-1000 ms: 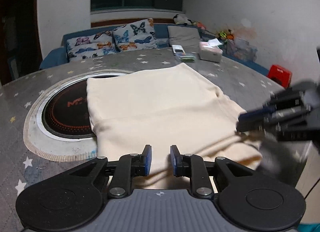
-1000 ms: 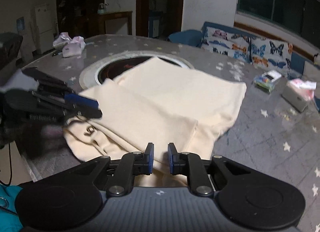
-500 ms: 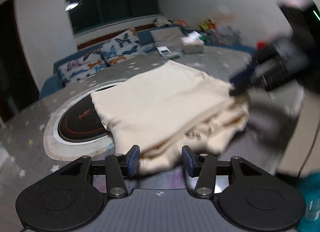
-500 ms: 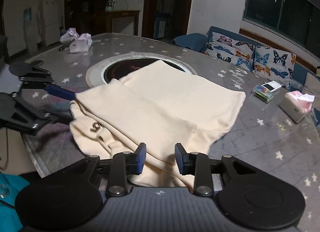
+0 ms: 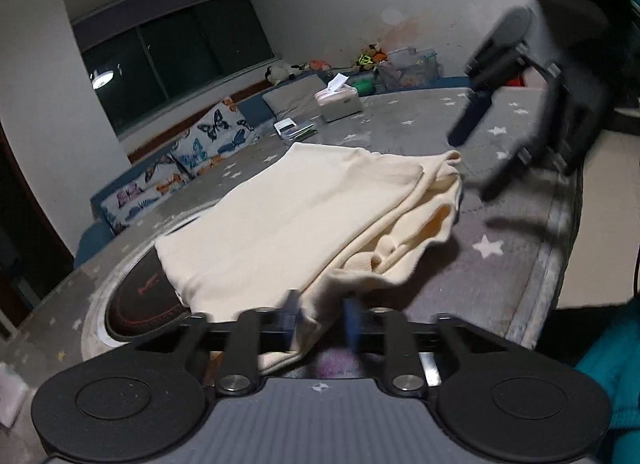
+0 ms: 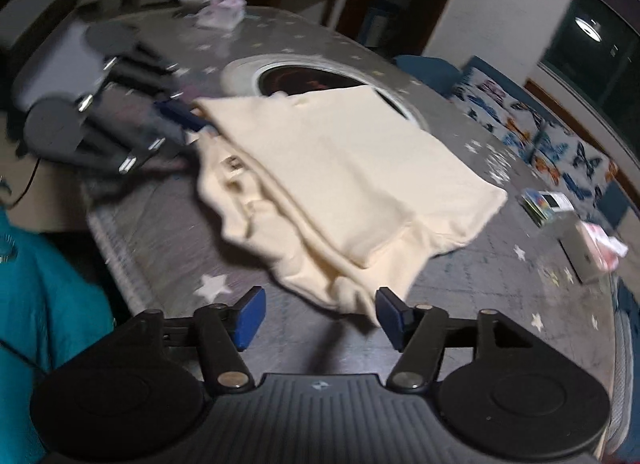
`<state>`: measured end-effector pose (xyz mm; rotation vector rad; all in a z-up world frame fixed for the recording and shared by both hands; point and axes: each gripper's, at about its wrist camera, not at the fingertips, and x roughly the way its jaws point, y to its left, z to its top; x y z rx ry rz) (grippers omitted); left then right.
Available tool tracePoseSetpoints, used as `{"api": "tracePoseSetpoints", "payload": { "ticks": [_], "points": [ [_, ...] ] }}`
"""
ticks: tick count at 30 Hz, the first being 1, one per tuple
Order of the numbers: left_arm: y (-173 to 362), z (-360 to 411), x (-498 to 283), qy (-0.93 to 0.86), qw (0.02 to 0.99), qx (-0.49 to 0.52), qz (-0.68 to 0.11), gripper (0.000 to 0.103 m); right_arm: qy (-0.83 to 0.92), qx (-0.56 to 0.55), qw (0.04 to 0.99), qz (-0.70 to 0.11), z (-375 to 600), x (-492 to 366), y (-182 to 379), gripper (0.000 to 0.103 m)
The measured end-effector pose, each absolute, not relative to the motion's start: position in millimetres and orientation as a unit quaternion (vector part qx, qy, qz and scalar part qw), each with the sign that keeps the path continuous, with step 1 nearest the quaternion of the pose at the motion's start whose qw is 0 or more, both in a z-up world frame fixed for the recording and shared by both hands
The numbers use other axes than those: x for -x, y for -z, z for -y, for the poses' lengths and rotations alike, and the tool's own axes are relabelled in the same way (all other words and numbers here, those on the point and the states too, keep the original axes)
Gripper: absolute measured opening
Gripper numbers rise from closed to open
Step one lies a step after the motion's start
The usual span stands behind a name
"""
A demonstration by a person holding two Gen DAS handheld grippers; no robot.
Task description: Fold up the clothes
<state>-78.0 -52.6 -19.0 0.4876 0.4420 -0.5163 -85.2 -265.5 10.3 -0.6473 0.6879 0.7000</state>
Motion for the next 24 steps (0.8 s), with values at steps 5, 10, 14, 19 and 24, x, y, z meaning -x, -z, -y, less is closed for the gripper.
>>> {"api": "tracePoseSetpoints", "payload": {
  "ticks": [5,10,14,19,24],
  "points": [
    [3,46,58,0.244,0.926,-0.179,-0.227,0.009,-0.341,0.329,0.832,-0.287,251,89,-2,0.069],
    [-3,42,35,0.239,0.931,-0.136,-0.240,0.009,-0.351,0.324,0.839,-0.262,238,76,3,0.064],
    [-2,38,25,0.234,0.932,-0.120,-0.250,0.009,-0.357,0.298,0.841,-0.277,234,58,6,0.034],
    [-4,28,33,0.239,0.930,-0.128,-0.250,0.025,-0.358,0.230,0.850,-0.309,246,36,-2,0.015],
    [3,26,52,0.245,0.924,-0.174,-0.237,0.040,-0.353,0.190,0.861,-0.312,253,23,-13,0.013]
  ]
}}
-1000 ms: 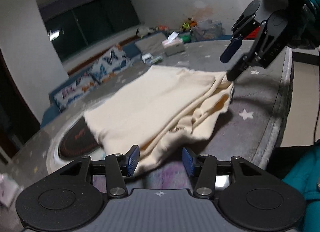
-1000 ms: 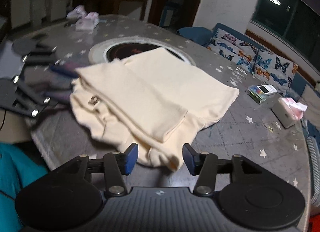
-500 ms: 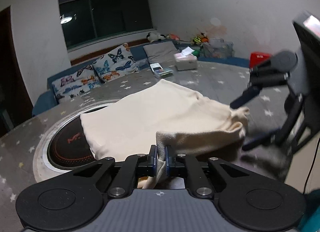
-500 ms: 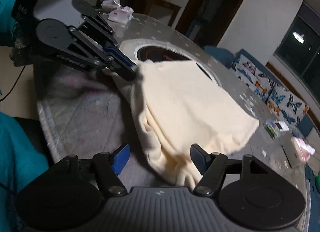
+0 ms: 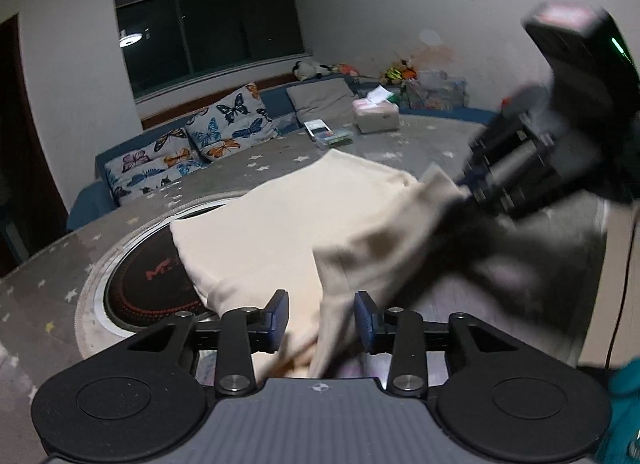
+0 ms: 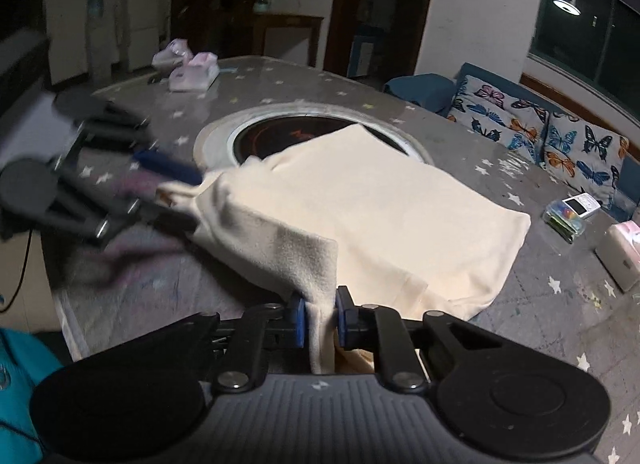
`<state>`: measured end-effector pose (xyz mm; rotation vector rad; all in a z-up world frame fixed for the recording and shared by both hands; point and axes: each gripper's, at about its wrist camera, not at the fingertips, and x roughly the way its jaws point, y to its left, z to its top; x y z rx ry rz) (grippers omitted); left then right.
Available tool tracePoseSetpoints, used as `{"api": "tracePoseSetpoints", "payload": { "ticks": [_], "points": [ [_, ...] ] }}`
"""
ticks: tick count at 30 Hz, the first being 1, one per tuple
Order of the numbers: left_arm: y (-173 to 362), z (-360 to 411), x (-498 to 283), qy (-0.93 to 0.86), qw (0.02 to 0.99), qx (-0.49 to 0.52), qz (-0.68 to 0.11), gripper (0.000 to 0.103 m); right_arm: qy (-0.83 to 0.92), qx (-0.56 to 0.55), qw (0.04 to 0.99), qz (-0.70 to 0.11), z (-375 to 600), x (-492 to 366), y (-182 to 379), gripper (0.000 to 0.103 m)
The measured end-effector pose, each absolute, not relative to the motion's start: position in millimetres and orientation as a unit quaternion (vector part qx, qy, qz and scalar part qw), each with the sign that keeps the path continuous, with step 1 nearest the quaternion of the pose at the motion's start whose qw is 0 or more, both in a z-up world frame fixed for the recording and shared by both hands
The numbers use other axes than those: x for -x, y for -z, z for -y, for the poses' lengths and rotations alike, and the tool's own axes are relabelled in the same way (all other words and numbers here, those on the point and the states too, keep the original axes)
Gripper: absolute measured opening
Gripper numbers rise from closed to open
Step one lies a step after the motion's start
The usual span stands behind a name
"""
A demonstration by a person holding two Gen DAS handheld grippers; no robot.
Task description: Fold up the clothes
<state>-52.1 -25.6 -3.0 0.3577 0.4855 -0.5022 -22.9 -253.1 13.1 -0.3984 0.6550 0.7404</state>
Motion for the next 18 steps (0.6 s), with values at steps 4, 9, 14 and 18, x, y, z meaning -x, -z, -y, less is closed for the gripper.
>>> {"api": "tracePoseSetpoints", "payload": {
  "ticks": [4,9,14,18],
  "points": [
    [13,28,60,0.245,0.917,-0.212,-0.232,0.040,-0.345,0.179,0.867,-0.312,252,18,-17,0.013],
    [22,29,57,0.232,0.915,-0.236,-0.232,0.021,-0.339,0.173,0.872,-0.309,249,16,-17,0.011],
    [8,21,64,0.235,0.924,-0.204,-0.224,0.011,-0.335,0.162,0.881,-0.293,254,28,-23,0.010],
    [-7,19,82,0.250,0.925,-0.186,-0.218,0.010,-0.340,0.163,0.884,-0.276,261,47,-38,0.010]
  ]
}}
